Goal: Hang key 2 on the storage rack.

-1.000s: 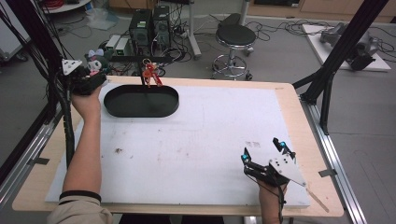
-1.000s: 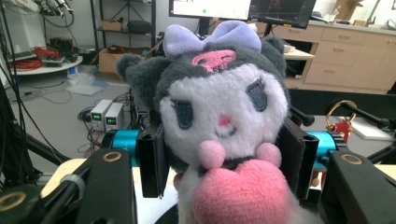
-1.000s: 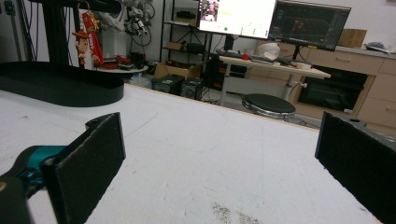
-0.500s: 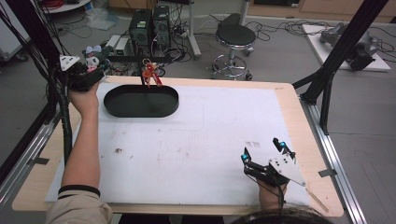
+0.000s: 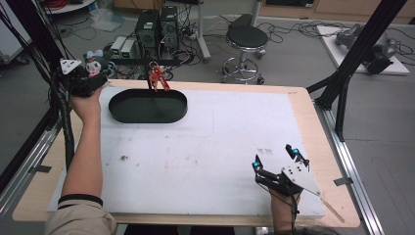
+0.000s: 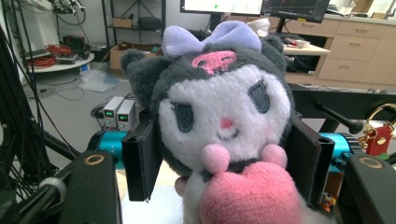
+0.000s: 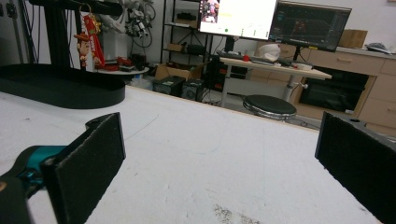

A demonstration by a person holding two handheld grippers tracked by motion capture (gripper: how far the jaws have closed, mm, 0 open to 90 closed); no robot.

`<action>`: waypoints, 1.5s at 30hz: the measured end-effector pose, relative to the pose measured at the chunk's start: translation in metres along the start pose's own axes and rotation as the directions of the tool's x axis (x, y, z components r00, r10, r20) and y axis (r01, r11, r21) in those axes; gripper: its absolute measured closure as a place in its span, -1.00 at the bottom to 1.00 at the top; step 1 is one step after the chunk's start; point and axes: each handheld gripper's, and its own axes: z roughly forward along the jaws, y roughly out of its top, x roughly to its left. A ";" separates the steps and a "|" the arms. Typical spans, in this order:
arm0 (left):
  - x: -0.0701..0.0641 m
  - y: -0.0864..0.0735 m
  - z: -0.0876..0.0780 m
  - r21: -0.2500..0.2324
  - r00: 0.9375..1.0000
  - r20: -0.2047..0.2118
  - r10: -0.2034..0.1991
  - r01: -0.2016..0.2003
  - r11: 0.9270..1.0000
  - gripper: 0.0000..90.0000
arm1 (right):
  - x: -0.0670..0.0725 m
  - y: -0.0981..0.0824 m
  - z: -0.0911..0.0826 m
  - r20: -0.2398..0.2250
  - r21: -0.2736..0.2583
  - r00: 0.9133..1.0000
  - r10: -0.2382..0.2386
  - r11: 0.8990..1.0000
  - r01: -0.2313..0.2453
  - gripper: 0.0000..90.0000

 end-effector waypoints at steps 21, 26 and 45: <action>0.009 -0.002 -0.008 -0.017 0.999 -0.030 -0.036 0.035 0.999 -0.56 | 0.003 0.003 0.000 -0.010 -0.013 1.000 -0.005 1.000 0.005 -0.98; 0.005 -0.001 -0.013 -0.020 0.999 -0.038 -0.015 0.014 1.000 -0.70 | 0.003 0.003 0.000 -0.010 -0.012 1.000 -0.001 1.000 0.001 -0.98; -0.018 0.000 -0.061 -0.070 0.999 -0.005 0.042 -0.042 0.997 -0.96 | -0.004 0.008 -0.007 0.006 -0.042 0.999 0.039 0.998 -0.039 -0.98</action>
